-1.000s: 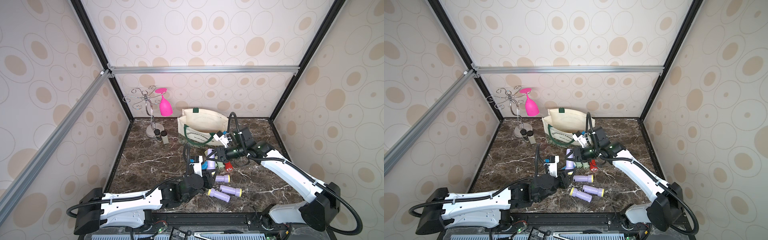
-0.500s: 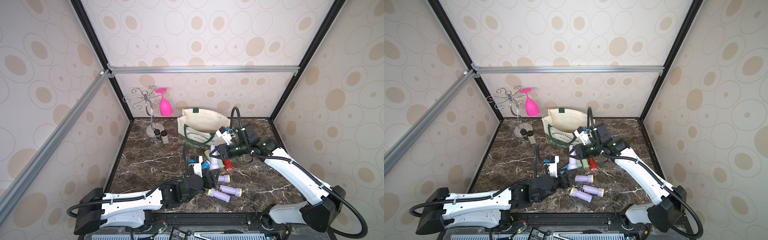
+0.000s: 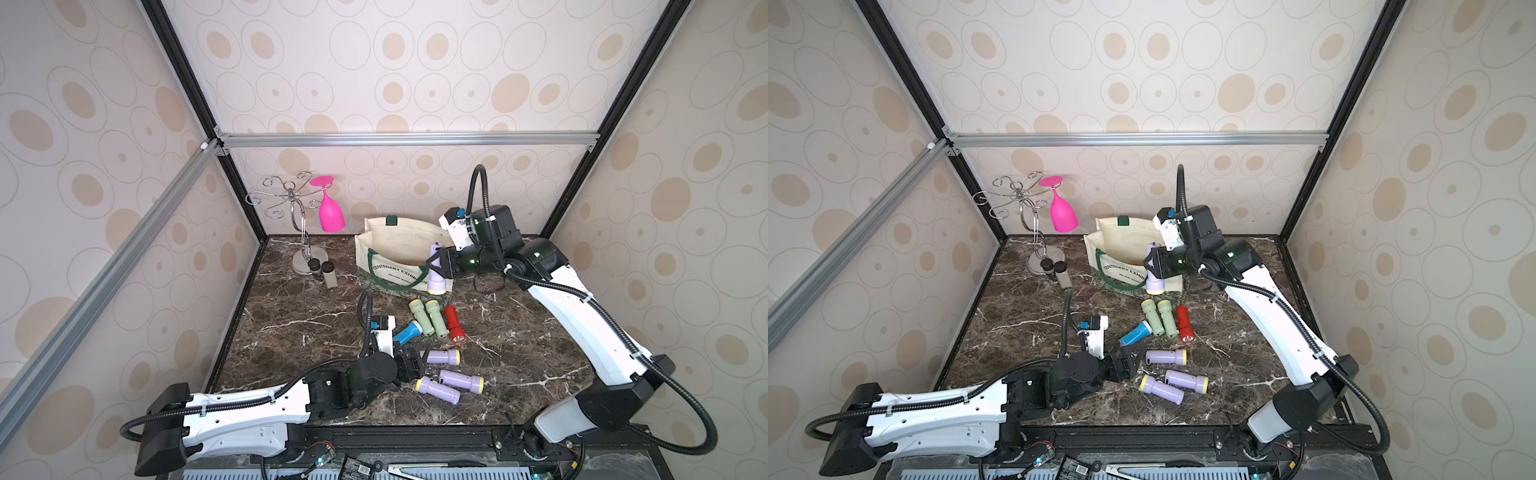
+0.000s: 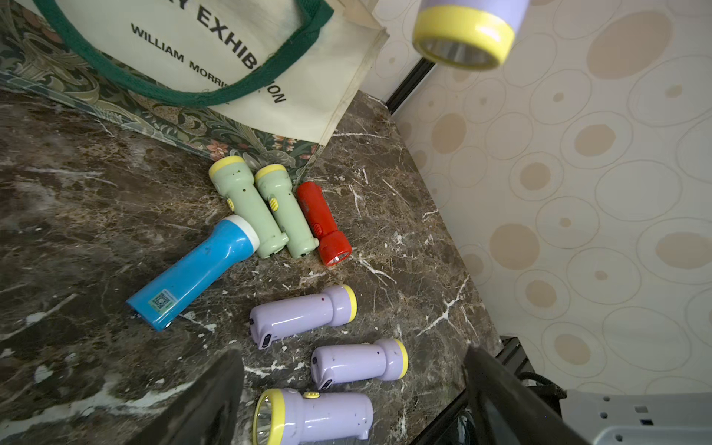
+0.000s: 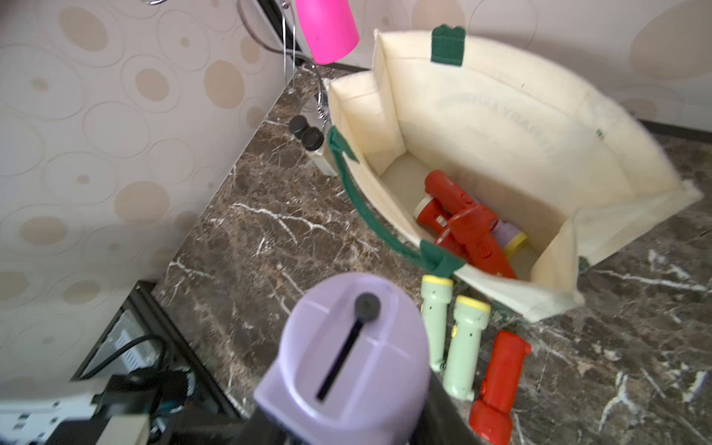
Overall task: Put the flashlights into the tote bags
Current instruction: Pick up the flashlight from the center of the board, then place the flashlight in the canvas bag.
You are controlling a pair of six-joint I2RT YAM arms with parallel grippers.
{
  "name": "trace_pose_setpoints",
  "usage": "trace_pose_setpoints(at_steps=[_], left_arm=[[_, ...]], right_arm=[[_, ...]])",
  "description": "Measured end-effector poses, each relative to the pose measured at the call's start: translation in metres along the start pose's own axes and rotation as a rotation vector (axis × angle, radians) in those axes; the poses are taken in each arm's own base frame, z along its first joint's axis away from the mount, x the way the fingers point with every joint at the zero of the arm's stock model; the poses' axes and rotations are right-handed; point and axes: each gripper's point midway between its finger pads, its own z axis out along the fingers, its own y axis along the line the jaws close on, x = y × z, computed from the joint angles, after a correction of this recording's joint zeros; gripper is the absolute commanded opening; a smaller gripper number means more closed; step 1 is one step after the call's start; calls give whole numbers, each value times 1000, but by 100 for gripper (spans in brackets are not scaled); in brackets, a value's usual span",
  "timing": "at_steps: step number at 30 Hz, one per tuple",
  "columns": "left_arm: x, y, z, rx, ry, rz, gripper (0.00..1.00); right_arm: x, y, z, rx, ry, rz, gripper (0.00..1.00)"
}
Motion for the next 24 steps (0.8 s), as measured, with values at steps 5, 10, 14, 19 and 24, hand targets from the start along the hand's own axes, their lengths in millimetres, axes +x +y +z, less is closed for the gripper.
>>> trace_pose_setpoints(at_steps=[5,10,14,19,24], left_arm=[[-6,4,-6,7,8,-12,89],[-12,7,-5,8,9,-2,91],[-22,7,-3,9,8,30,93],[-48,-4,0,28,-11,57,97],[-69,-12,2,44,-16,86,100]], right_arm=[[-27,-14,29,81,-1,-30,0],[-46,-26,50,141,-11,-46,0],[-54,-34,65,177,-16,-49,0],[-62,-44,83,210,-18,-54,0],[-69,-58,101,238,-22,-47,0]])
